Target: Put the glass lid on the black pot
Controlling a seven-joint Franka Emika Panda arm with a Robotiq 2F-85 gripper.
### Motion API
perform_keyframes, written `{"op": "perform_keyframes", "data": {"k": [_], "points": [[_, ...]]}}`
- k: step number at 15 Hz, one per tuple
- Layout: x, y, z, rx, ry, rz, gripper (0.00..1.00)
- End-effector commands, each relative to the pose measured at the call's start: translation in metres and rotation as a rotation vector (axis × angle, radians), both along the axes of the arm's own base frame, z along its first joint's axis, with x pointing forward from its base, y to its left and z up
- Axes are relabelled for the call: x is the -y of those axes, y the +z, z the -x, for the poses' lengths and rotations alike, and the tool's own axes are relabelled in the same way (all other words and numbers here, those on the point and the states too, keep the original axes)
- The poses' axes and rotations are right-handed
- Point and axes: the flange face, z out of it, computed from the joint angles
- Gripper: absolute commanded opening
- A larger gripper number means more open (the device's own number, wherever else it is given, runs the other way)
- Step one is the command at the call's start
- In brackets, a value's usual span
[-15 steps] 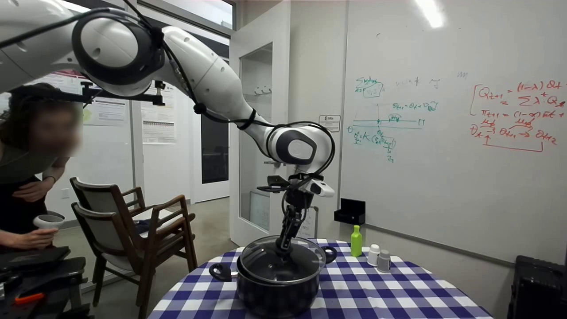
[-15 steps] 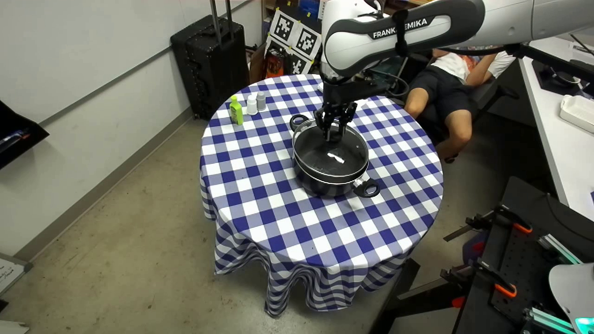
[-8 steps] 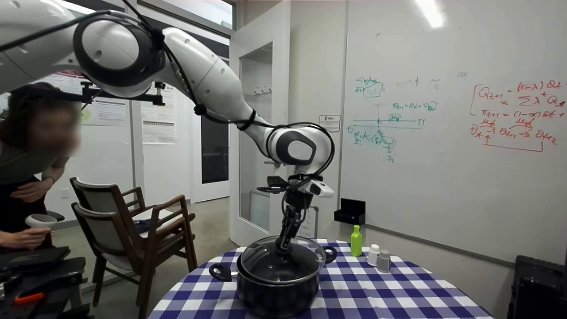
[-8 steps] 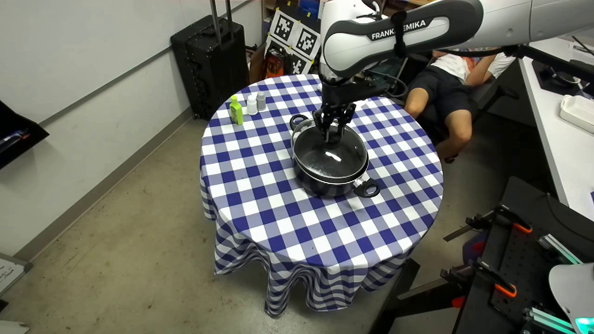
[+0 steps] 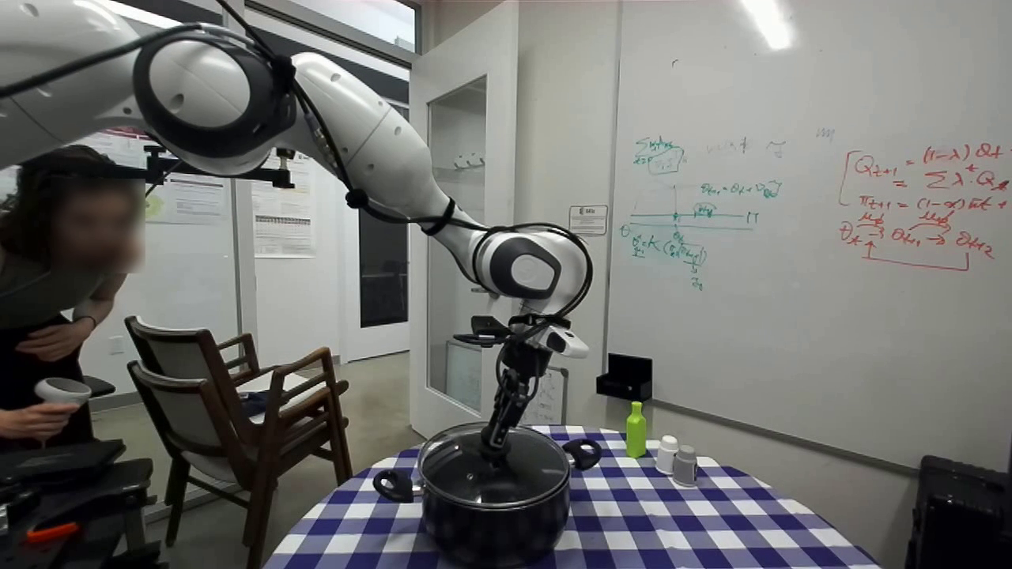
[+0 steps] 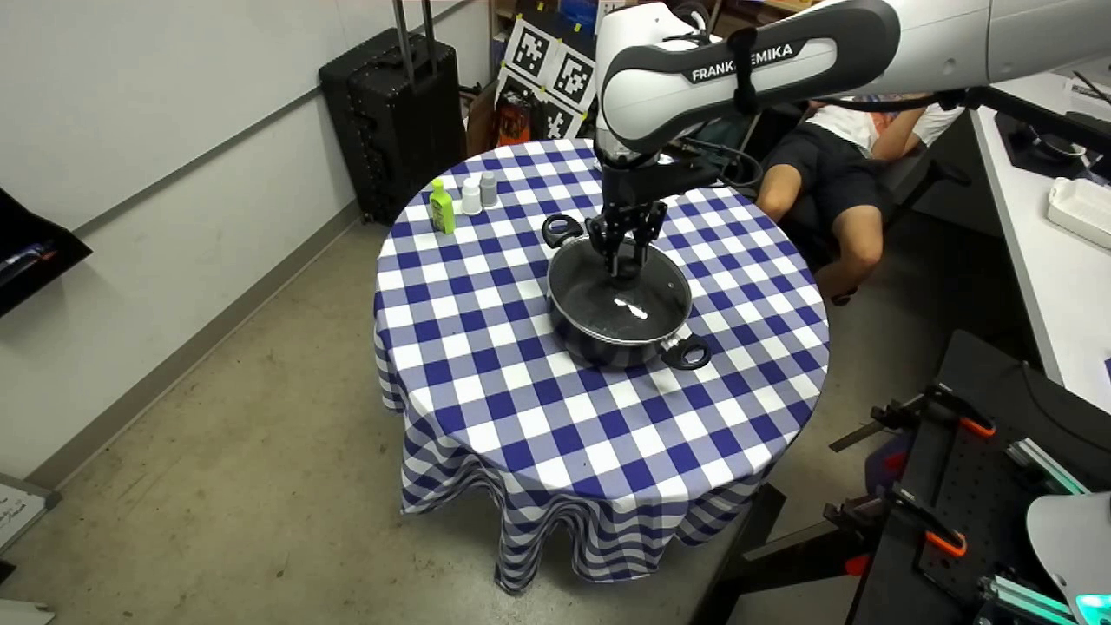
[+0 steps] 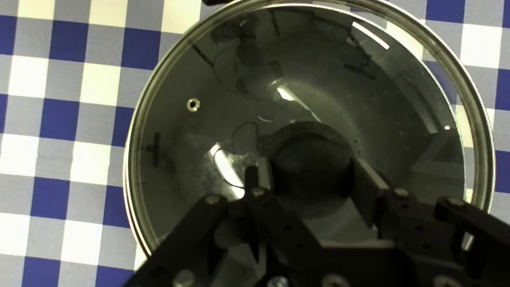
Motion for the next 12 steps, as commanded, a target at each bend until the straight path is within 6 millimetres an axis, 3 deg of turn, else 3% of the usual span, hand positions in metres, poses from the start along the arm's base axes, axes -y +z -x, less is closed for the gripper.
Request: {"op": "perform_keyframes", "data": {"k": [1, 12], "points": [[-0.0048, 0.0089, 0.0035, -0.029, -0.009, -0.003, 0.25], [0.0031, 0.0115, -0.0008, -0.019, -0.028, 0.052, 0.25]]}}
